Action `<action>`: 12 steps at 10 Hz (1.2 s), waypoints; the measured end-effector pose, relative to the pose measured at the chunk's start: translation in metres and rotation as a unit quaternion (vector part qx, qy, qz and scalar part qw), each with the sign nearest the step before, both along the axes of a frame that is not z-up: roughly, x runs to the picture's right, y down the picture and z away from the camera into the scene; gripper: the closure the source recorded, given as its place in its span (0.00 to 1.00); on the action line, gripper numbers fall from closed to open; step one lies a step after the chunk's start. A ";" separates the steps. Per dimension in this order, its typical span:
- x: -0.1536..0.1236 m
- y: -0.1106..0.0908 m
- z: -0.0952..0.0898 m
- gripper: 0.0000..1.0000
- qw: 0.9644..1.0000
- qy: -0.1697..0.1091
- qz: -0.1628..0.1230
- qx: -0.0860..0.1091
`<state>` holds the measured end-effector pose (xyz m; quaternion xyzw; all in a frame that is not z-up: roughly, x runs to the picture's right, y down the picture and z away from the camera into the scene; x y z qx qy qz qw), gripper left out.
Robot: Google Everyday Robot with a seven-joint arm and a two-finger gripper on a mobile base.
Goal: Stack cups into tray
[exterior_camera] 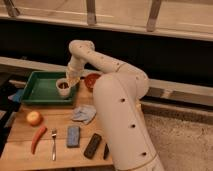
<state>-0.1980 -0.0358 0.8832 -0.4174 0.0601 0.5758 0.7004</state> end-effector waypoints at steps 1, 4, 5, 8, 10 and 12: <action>-0.003 0.004 0.003 0.98 1.000 0.001 -0.004 -0.005; -0.008 0.014 0.010 0.71 1.000 0.004 -0.013 -0.017; -0.009 0.016 0.011 0.61 1.000 0.006 -0.018 -0.018; -0.016 0.020 0.011 0.31 0.999 0.010 -0.026 -0.019; -0.015 0.020 0.010 0.25 0.999 0.011 -0.028 -0.018; -0.013 0.019 0.009 0.25 0.999 0.015 -0.032 -0.016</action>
